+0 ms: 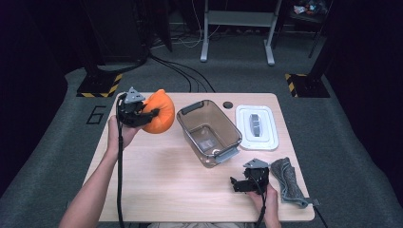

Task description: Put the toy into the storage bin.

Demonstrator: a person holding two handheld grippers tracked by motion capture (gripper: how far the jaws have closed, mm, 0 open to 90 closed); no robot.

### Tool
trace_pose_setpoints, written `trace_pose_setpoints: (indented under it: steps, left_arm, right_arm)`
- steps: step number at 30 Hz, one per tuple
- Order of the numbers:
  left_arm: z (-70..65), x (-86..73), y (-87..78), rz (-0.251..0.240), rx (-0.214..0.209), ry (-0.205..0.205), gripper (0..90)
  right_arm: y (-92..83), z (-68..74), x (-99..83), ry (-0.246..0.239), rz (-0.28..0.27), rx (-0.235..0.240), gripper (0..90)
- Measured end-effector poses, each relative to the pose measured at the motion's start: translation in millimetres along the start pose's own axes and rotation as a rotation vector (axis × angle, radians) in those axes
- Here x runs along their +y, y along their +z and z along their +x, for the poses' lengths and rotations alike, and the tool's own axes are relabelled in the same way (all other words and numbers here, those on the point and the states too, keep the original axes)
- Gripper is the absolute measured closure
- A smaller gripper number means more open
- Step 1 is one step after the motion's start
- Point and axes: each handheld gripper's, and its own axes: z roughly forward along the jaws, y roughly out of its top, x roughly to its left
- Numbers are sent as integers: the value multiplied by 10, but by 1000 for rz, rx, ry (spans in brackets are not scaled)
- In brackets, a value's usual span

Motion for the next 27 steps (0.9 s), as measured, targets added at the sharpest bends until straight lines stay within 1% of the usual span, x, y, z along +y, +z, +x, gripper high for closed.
trace_pose_setpoints:
  steps: [8, 10, 14, 15, 16, 18, 21, 22, 24, 27]
  left_arm:
    - [-90, 188, 98, -6, -25, 18, 627]
    - [-127, 238, 135, -20, -24, 14, 627]
    - [-185, 324, 192, -19, -40, 16, 625]
    - [-198, 347, 205, -16, -44, 23, 624]
    - [-219, 369, 225, -19, -47, 19, 623]
    - [-253, 419, 266, -21, -51, 34, 622]
    - [-306, 468, 321, -23, -58, 31, 620]
    - [-326, 486, 344, -22, -59, 38, 620]
    - [-354, 505, 378, -18, -67, 38, 619]
    - [-399, 533, 440, -18, -77, 31, 616]
  right_arm:
    - [1, 2, 1, 3, -2, -2, 0]
    - [1, 6, 1, 8, -3, -1, 0]
    - [-1, 3, 0, 4, -1, -2, 0]
    - [-1, 3, 0, 4, -1, -2, 0]
    - [-1, 2, 0, 4, -1, -2, 0]
    - [2, 6, 1, 7, -5, -3, 0]
    - [0, 1, 1, 2, -2, -3, 0]
    - [0, 3, 1, 5, -2, -2, 0]
    - [2, 6, 1, 8, -4, -1, 0]
    - [1, 2, 1, 3, -2, -2, 0]
